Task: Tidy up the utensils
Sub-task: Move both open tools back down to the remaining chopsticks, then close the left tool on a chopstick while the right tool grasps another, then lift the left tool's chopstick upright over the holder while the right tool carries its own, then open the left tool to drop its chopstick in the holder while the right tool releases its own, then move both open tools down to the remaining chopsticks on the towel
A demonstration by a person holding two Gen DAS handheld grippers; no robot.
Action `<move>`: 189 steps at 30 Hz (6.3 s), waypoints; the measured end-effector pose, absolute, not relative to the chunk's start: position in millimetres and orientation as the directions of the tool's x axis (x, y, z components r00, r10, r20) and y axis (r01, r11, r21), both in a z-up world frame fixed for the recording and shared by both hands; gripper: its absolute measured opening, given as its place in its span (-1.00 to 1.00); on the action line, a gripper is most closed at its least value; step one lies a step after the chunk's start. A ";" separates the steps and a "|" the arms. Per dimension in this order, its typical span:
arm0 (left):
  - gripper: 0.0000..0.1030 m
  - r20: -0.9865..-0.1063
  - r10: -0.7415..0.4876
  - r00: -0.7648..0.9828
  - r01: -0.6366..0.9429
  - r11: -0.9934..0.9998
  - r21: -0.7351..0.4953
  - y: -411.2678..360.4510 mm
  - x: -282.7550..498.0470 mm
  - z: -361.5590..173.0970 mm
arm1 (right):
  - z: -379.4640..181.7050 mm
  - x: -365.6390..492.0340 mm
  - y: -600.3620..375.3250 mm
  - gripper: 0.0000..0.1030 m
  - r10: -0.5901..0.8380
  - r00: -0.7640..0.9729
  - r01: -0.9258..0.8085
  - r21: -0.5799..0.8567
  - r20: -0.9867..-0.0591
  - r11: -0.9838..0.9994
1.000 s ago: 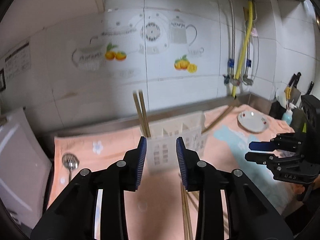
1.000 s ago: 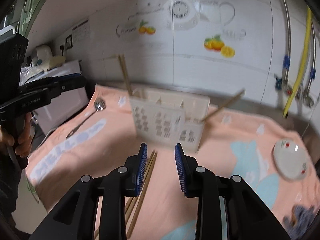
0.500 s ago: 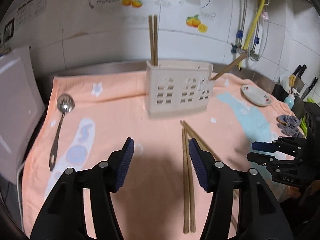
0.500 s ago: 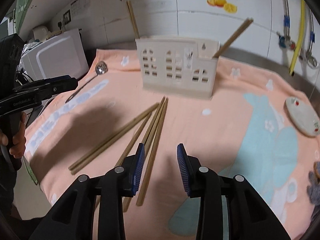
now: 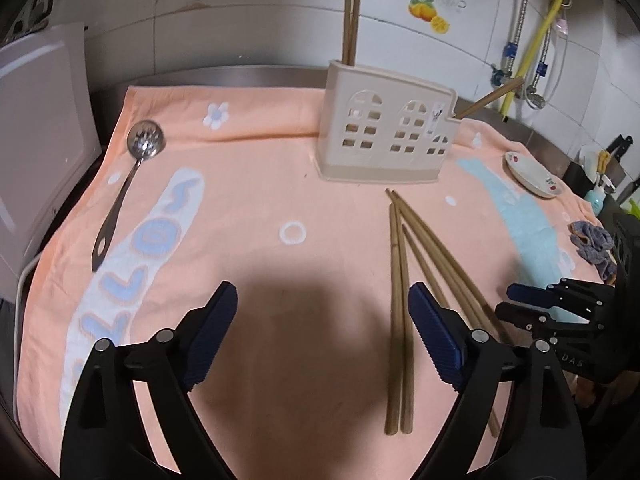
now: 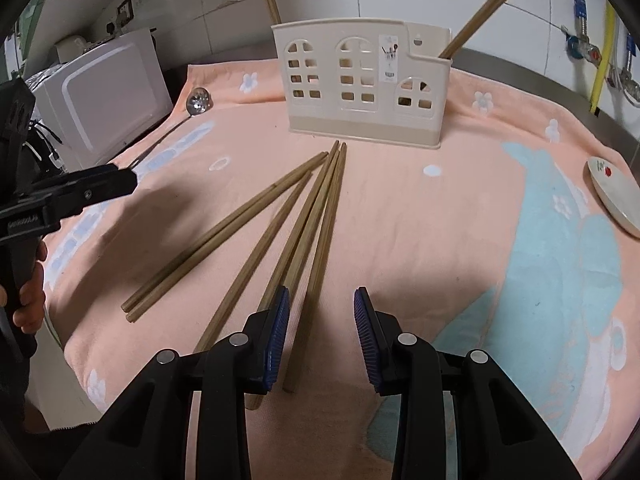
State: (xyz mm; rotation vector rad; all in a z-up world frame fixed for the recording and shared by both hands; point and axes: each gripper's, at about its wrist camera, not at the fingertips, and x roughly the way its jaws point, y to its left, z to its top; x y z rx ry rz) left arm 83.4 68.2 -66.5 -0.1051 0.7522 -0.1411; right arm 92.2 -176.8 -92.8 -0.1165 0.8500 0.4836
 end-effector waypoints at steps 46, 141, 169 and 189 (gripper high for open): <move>-0.65 -0.758 -0.272 0.593 0.236 0.959 -0.159 19.2 88.7 -108.4 | -106.5 93.3 -180.3 -0.86 0.333 0.573 -0.425 0.075 -0.749 0.902; -0.88 -0.605 -0.207 0.769 0.298 0.953 0.053 7.6 237.0 109.4 | 132.8 281.4 -192.3 -0.88 0.377 0.791 -0.414 0.031 -0.481 0.910; -0.51 -0.551 -0.237 0.800 0.272 0.962 -0.019 21.8 174.8 91.2 | 85.2 186.4 -200.2 -0.26 0.410 0.753 -0.470 0.014 -0.515 0.882; -0.47 -0.701 -0.254 0.666 0.267 0.959 -0.094 17.8 94.5 -43.1 | -60.3 82.3 -174.9 -0.41 0.405 0.596 -0.488 0.088 -0.693 0.868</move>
